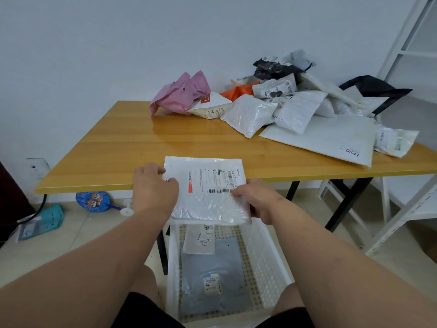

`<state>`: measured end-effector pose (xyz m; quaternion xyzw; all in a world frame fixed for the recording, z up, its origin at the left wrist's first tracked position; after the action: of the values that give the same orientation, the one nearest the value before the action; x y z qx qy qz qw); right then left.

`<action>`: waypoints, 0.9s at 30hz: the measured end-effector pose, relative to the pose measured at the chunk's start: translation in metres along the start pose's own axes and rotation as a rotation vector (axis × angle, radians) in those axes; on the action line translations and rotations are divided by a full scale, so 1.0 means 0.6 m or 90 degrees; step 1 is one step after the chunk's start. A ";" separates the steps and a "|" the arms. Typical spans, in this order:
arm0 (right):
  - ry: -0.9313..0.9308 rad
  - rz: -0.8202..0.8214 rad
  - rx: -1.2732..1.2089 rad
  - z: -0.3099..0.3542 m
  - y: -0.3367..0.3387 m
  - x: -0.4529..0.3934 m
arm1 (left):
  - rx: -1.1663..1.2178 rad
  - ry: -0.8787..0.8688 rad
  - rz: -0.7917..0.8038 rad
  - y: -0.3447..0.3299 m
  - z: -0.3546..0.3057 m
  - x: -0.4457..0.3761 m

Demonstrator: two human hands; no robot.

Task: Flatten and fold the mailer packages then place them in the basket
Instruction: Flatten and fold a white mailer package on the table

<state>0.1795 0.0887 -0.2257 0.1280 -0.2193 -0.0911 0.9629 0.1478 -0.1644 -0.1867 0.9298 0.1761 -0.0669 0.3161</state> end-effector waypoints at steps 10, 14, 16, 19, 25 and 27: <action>-0.142 0.099 0.115 -0.137 -0.021 -0.001 | 0.033 0.180 0.193 -0.086 0.136 0.065; -0.193 0.092 0.154 -0.195 -0.031 -0.024 | 0.008 0.245 0.267 -0.130 0.179 0.081; -0.194 0.054 0.176 -0.215 -0.034 -0.052 | -0.034 0.263 0.319 -0.157 0.198 0.081; -0.180 0.030 0.233 -0.237 -0.040 -0.094 | -0.120 0.236 0.425 -0.208 0.219 0.073; -0.205 0.027 0.309 -0.284 -0.065 -0.183 | -0.183 0.242 0.553 -0.311 0.279 0.056; -0.218 0.045 0.335 -0.299 -0.077 -0.217 | -0.200 0.236 0.588 -0.340 0.290 0.045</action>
<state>0.1387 0.1119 -0.4473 0.3479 -0.3983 -0.0182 0.8485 0.0954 -0.1124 -0.4457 0.8481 -0.1917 0.2725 0.4119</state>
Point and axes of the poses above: each hand's wrist, its own x-axis away from the middle knuckle, its own y-axis out of the back of the hand, z = x × y, the point moved 8 cm from there along -x, towards the middle knuckle, and after that the axes turned 1 degree about -y, right-handed, at the moved point
